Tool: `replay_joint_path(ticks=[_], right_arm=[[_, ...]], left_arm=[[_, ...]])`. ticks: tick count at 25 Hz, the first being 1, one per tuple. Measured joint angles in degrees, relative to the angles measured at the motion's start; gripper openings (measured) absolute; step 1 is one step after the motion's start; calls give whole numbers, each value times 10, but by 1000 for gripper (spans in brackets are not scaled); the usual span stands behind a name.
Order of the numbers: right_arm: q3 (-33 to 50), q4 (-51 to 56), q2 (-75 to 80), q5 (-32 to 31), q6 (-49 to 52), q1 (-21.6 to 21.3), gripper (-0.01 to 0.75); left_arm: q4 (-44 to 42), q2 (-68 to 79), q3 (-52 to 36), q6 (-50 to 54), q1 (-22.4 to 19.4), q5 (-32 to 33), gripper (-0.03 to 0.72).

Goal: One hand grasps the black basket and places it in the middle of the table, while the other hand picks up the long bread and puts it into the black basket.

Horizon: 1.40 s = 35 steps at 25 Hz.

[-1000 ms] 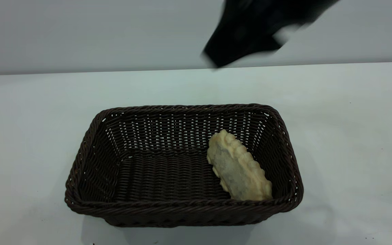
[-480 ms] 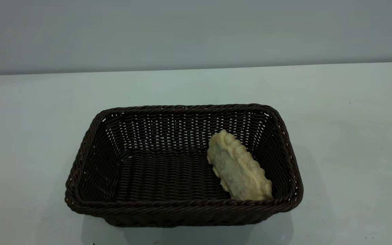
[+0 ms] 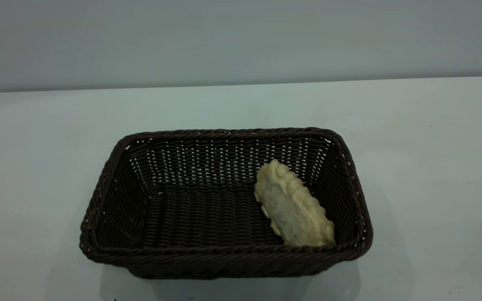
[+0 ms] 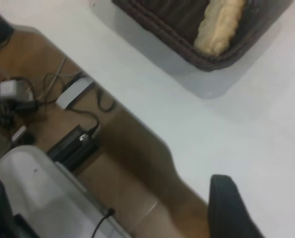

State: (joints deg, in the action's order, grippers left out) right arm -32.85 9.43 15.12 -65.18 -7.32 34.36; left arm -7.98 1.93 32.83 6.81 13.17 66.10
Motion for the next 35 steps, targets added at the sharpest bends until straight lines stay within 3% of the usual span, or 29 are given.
replay_joint_path(ticks=[8,35], right_arm=[[23,-17,-99,-11,5,0,321],[53,-5,-100,5,-70,0,319]], left_arm=[[0,0,-39,16,0,-12,585],[1,0,-48,10,0,-10,585]])
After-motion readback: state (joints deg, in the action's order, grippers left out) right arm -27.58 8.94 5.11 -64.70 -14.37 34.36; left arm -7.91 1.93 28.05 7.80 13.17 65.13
